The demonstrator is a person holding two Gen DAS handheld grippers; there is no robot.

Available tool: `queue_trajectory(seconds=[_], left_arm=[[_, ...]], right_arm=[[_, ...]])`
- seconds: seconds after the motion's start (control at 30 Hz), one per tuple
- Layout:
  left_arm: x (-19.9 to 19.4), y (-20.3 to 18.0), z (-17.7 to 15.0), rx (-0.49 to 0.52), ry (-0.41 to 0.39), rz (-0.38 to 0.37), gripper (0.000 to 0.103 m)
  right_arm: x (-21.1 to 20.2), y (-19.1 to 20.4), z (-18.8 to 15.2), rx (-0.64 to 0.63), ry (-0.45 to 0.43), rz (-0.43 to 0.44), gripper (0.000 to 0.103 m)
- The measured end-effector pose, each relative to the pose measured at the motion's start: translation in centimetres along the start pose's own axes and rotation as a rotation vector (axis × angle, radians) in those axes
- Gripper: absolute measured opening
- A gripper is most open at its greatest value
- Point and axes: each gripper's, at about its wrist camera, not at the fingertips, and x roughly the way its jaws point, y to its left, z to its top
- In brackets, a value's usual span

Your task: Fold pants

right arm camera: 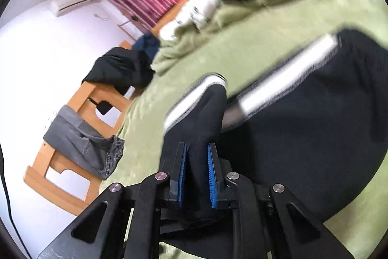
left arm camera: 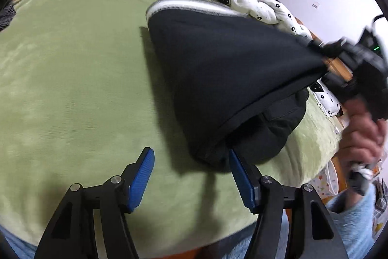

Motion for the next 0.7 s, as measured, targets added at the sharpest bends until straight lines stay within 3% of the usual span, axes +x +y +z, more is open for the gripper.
queue_trajectory(seconds=[0.27,0.4,0.47,0.6,0.7], left_arm=[[3.4,-4.2,0.7,-0.043,-0.072,0.043,0.062],[4.8,-5.9,1.3,-0.06,-0.105,0.156,0.062],[5.1,-6.3,1.6,-0.068,-0.101,0.171,0.065],[5.0,-8.6,1.4,0.022,-0.098,0.163,0.067],[5.7,-10.9,1.1,0.121,-0.059,0.176,0.067]], right_arm=[[-2.9,-2.2,4.2,-0.109,-0.051,-0.027,0.015],[-4.8,-4.2,5.9,-0.132,-0.092,-0.044,0.015],[-6.3,-5.8,7.4,-0.147,-0.125,-0.056,0.015],[-8.8,-9.6,9.3,-0.183,-0.171,-0.148,0.015],[-8.9,-13.2,9.3,-0.18,-0.153,-0.221,0.014]])
